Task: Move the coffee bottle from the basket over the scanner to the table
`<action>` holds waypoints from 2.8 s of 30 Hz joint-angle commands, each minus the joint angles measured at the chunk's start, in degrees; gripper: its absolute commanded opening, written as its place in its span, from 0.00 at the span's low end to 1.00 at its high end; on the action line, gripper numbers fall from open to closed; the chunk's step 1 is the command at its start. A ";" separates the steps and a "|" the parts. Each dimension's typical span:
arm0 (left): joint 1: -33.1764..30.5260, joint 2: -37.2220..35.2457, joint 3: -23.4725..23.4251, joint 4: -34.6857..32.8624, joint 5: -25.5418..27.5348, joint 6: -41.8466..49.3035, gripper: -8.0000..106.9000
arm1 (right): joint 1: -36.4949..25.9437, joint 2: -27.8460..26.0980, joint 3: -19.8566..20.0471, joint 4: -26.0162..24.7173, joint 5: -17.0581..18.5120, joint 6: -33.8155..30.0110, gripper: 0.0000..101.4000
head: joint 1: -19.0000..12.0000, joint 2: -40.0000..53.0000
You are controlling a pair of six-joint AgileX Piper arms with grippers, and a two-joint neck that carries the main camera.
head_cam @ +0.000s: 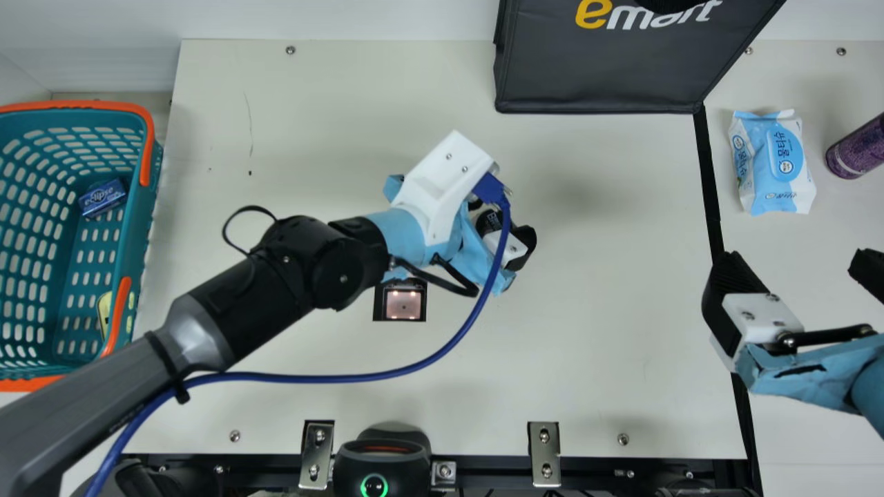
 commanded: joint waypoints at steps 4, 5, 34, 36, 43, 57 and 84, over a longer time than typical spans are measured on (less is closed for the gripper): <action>2.91 -1.03 -0.34 -8.51 2.87 2.28 0.78 | 0.00 0.00 0.00 0.00 0.00 0.00 0.94 | -1.75 0.00; 3.71 -1.43 -0.31 -10.20 3.58 2.91 0.81 | 0.00 0.00 0.00 0.00 0.00 0.00 0.94 | -1.75 0.00; 32.26 -33.35 6.68 14.97 25.43 -13.81 0.85 | 0.00 0.00 0.00 0.00 0.00 0.00 0.94 | -1.75 0.00; 32.79 -35.10 5.86 19.31 26.97 -16.11 0.85 | 0.00 0.00 0.00 0.00 0.00 0.00 0.94 | -1.75 0.00; 33.51 -39.94 2.37 30.51 32.81 -21.75 0.85 | 0.00 0.00 0.00 0.00 0.00 0.00 0.94 | -1.75 0.00; 34.24 -43.44 -0.84 35.45 37.65 -24.00 0.85 | 0.00 0.00 0.00 0.00 0.00 0.00 0.94 | -1.75 0.00; 34.24 -43.44 -0.84 35.45 37.65 -24.00 0.85 | 17.03 14.10 6.83 -3.25 -10.09 -7.46 0.94 | -1.75 0.00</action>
